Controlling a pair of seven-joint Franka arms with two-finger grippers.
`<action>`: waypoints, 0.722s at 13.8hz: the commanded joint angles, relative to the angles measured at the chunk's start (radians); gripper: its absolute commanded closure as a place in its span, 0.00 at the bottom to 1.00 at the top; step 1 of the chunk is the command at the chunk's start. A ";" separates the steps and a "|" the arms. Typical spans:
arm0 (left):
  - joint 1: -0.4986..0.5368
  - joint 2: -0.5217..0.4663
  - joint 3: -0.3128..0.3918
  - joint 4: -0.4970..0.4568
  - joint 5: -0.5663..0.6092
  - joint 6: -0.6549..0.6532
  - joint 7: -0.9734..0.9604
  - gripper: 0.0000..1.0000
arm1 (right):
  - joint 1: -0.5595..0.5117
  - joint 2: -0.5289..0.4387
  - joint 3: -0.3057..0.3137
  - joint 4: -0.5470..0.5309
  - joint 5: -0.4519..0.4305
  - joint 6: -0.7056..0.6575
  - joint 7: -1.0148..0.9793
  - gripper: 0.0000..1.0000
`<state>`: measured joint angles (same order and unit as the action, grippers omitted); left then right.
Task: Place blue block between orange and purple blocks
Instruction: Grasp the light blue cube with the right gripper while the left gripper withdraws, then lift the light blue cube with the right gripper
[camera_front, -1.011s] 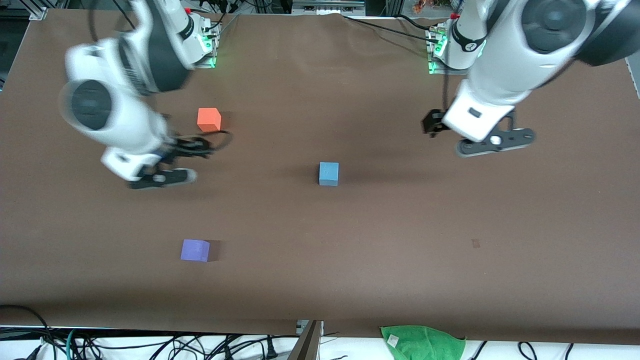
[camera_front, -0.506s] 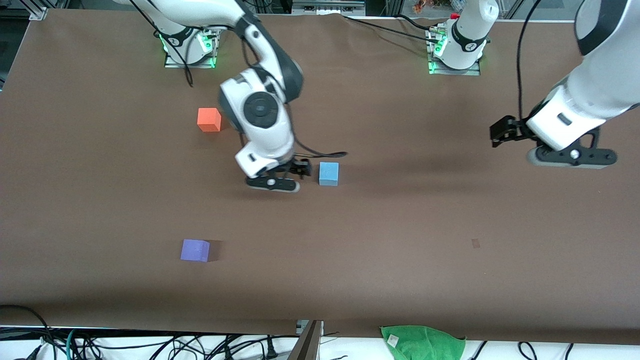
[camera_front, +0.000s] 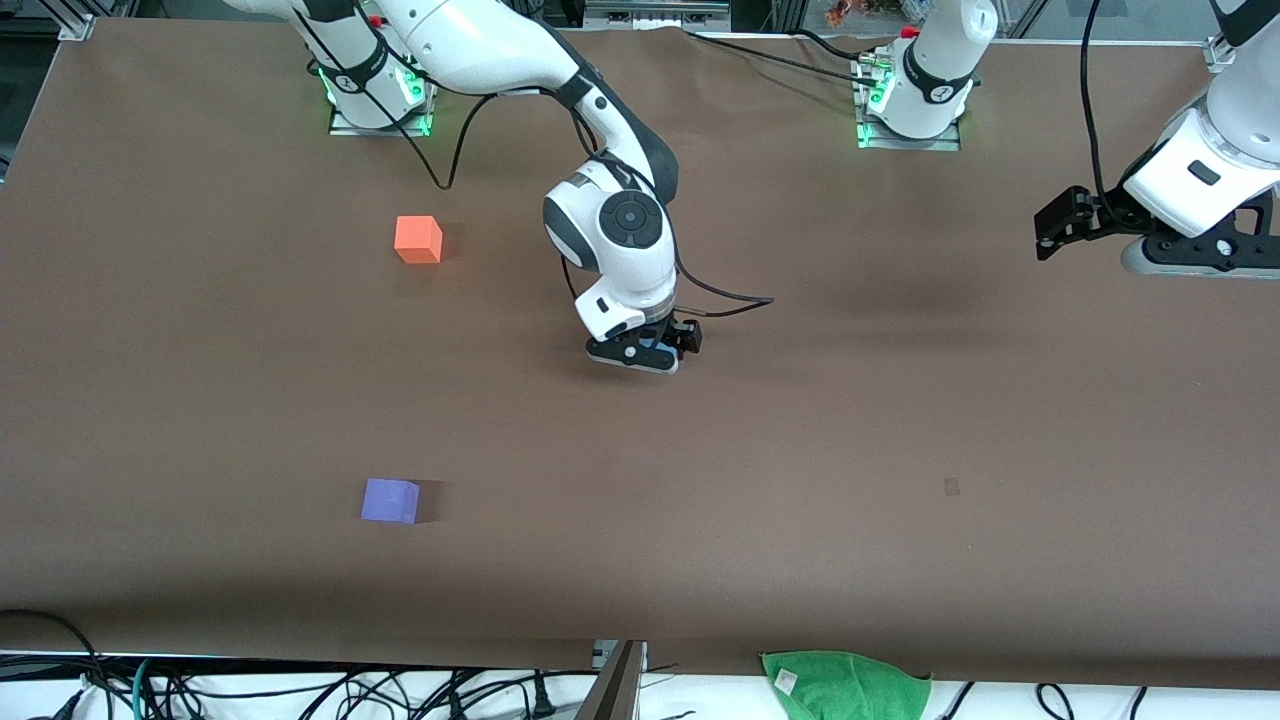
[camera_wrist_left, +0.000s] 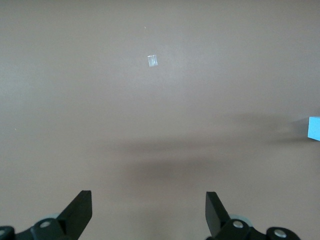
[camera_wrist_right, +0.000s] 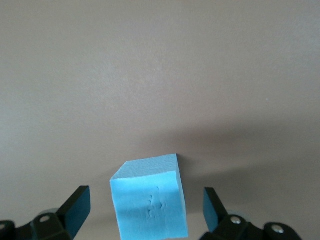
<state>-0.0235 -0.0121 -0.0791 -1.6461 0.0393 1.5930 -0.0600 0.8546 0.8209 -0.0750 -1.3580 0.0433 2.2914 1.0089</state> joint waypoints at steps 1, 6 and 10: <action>0.030 -0.009 -0.001 -0.001 0.013 -0.022 0.025 0.00 | 0.009 0.020 -0.009 0.034 0.015 -0.009 0.011 0.00; 0.042 -0.006 -0.001 -0.001 0.007 -0.039 0.023 0.00 | 0.044 0.060 -0.011 0.033 0.006 -0.009 0.016 0.00; 0.047 -0.006 -0.001 -0.001 -0.027 -0.041 0.022 0.00 | 0.044 0.061 -0.012 0.031 -0.002 -0.009 -0.039 0.01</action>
<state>0.0136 -0.0115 -0.0751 -1.6467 0.0357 1.5645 -0.0544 0.8937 0.8704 -0.0780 -1.3536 0.0426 2.2911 0.9956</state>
